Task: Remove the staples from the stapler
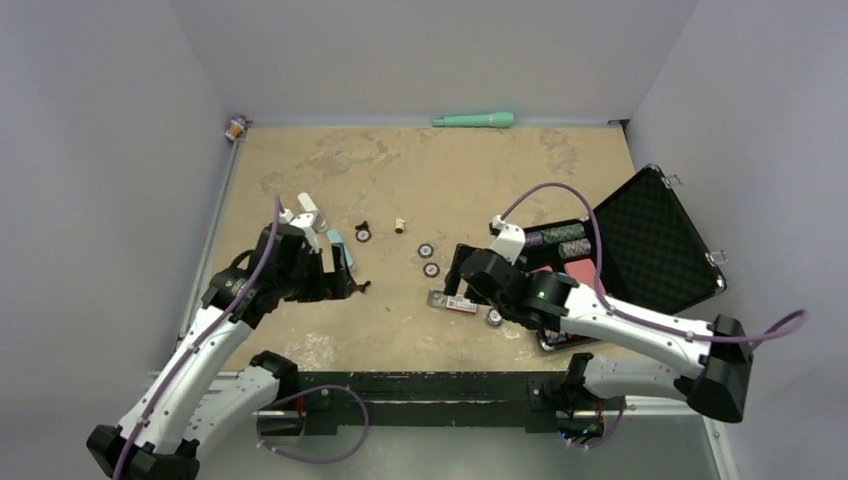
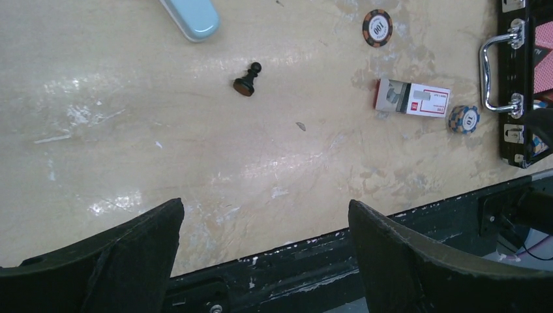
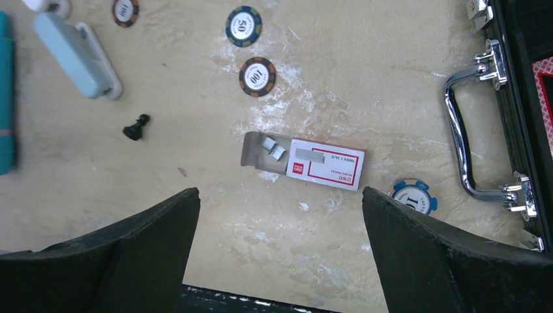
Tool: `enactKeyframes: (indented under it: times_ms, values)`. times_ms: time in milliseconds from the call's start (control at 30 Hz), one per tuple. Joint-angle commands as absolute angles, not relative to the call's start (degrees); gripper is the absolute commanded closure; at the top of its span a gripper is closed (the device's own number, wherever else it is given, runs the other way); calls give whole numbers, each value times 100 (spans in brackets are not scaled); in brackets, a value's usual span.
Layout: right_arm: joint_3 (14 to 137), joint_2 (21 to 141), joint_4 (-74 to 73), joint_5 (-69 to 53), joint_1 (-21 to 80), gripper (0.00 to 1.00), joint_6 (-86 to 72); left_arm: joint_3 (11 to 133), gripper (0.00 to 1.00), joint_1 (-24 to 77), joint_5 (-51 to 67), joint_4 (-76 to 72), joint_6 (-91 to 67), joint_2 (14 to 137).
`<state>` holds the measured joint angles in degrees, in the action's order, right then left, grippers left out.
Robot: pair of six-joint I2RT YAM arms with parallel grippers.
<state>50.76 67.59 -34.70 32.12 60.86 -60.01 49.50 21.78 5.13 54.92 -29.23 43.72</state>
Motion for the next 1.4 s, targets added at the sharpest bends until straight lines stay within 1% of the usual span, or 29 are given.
enactKeyframes:
  times_ms: [0, 167, 433, 600, 1000, 1200, 1367]
  values:
    - [4681, 5861, -2983, 3397, 6120, 1, -5749, 4618, 0, 2697, 380, 4620, -3486, 4689]
    - [4519, 5253, -3122, 3174, 6126, 1, -5386, 4413, 3, 3439, 289, 3758, -3864, 5465]
    - [4454, 5186, -3296, 3044, 6126, 3, -5382, 4694, 13, 4334, 181, 2710, -4009, 6780]
    - [4427, 5169, -3239, 2955, 6120, 4, -5407, 5172, 20, 4759, 18, 2595, -3968, 7582]
    - [4331, 4370, -3164, 2694, 6124, 4, -5221, 5787, 37, 5015, 36, 2095, -3942, 9070]
    - [4303, 4366, -3167, 2605, 6126, 5, -5231, 5968, 42, 5094, 21, 2022, -3917, 9484]
    - [4277, 4403, -3130, 2556, 6118, 5, -5195, 6029, 55, 5092, 26, 2014, -3902, 9655]
